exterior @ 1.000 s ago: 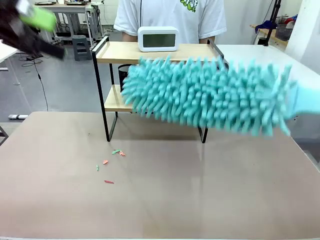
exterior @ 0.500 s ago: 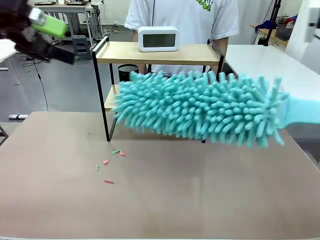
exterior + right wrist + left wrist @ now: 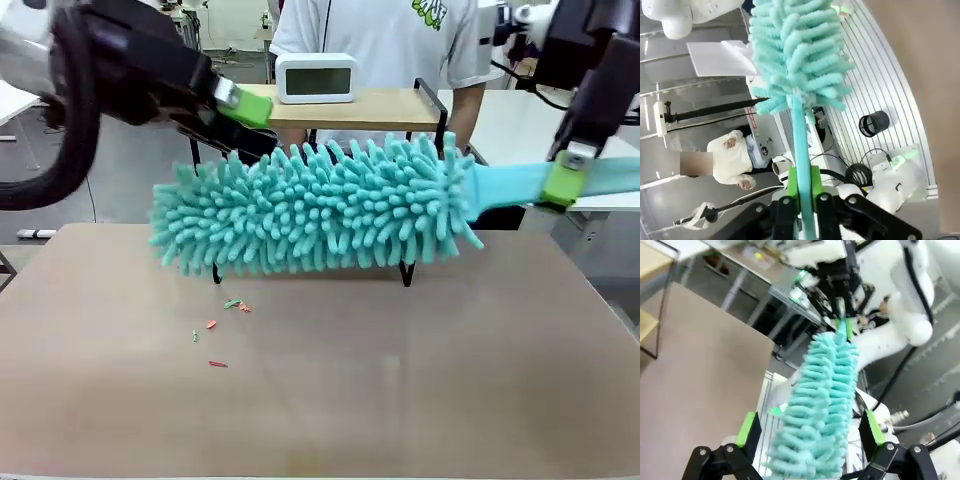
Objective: Clean the shelf.
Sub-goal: Hand the Duster back to the human.
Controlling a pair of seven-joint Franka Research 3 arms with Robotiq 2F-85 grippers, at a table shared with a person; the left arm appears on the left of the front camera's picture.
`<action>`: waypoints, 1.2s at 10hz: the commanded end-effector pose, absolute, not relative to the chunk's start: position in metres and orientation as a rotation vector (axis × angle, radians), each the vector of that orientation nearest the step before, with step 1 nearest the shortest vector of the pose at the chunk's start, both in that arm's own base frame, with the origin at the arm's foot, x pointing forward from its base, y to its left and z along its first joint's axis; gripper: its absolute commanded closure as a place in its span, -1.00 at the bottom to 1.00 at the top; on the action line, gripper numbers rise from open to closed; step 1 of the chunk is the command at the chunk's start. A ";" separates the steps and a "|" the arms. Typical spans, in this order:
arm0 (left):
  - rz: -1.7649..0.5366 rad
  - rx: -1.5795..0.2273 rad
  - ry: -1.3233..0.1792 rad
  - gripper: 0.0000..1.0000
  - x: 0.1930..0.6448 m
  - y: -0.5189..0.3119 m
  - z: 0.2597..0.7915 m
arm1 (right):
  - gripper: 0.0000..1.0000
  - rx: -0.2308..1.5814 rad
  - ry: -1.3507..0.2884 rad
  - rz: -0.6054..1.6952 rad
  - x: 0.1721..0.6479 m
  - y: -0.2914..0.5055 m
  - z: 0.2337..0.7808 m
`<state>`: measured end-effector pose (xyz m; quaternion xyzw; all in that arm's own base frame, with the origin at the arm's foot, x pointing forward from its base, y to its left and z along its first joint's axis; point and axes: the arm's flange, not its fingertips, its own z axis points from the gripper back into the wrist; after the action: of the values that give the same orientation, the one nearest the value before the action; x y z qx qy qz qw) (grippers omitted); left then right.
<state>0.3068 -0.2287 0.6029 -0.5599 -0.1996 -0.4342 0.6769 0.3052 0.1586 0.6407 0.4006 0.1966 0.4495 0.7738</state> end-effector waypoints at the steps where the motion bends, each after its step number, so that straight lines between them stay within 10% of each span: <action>1: -1.148 -1.282 -0.333 -1.00 0.309 -0.246 0.603 | 0.75 0.890 0.429 1.019 0.323 0.150 0.642; 12: -1.331 -1.175 -0.226 -1.00 0.305 -0.273 0.581 | 0.75 0.940 0.515 1.040 0.326 0.149 0.631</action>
<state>0.3067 -0.2694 0.5842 -0.5154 -0.1028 -0.5702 0.6314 0.3263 0.1661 0.6173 0.4317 0.2316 0.4681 0.7354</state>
